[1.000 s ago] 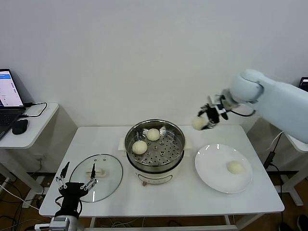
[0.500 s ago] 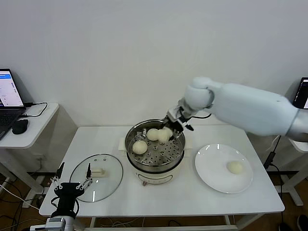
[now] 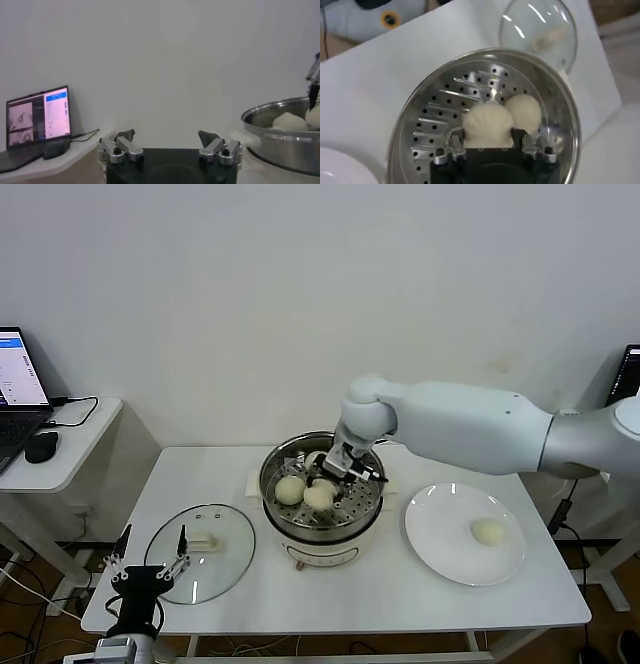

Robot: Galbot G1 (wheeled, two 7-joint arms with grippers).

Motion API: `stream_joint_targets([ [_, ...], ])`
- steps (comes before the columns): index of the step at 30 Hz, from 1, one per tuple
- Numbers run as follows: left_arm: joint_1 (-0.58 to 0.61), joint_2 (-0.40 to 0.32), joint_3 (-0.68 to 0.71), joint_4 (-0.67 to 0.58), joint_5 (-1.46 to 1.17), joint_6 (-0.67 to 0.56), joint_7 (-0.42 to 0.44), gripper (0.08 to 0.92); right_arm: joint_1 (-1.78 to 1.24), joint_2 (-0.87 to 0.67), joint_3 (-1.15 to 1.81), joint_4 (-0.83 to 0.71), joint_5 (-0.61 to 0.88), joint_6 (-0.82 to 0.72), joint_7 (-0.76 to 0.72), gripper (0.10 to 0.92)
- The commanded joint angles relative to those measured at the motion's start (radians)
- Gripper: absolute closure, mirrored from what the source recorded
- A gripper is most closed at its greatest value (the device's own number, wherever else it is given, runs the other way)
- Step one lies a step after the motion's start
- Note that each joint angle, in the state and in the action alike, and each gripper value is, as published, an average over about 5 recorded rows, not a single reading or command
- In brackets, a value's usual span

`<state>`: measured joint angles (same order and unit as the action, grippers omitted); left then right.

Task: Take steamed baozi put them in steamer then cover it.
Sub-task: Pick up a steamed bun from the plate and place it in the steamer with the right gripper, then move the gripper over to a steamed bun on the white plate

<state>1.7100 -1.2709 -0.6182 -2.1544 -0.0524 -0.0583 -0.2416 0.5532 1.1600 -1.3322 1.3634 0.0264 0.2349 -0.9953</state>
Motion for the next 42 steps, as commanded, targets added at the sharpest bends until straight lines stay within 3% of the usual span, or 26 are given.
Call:
stream_joint_targets([
  [1, 0.001, -0.003, 0.0, 0.004, 0.0, -0.001, -0.001, 0.177, -0.012, 0.037, -0.027, 0.001, -0.102, 0.167, 0.007, 0.431],
  [10, 0.007, -0.01, 0.004, 0.003, 0.001, -0.002, -0.003, 0.177, -0.004, 0.012, -0.04, 0.025, -0.104, 0.179, -0.004, 0.422],
  [18, 0.007, -0.008, 0.005, 0.003, 0.003, -0.002, -0.004, 0.177, 0.027, -0.029, -0.023, 0.044, -0.072, 0.146, -0.01, 0.24],
  [23, 0.008, 0.005, -0.001, 0.001, -0.001, -0.002, -0.005, 0.177, 0.079, -0.106, 0.026, 0.062, -0.001, -0.05, -0.044, 0.204],
  [31, 0.003, 0.028, -0.008, -0.001, -0.01, -0.002, -0.004, 0.177, 0.125, -0.336, 0.078, 0.149, 0.111, -0.57, -0.058, 0.202],
  [37, -0.006, 0.04, 0.002, 0.004, -0.012, -0.001, -0.003, 0.177, 0.071, -0.533, 0.131, 0.18, 0.131, -0.656, -0.052, 0.203],
  [42, -0.011, 0.043, 0.016, 0.001, -0.009, 0.003, -0.001, 0.177, -0.054, -0.66, 0.201, 0.161, 0.048, -0.596, -0.113, 0.202],
])
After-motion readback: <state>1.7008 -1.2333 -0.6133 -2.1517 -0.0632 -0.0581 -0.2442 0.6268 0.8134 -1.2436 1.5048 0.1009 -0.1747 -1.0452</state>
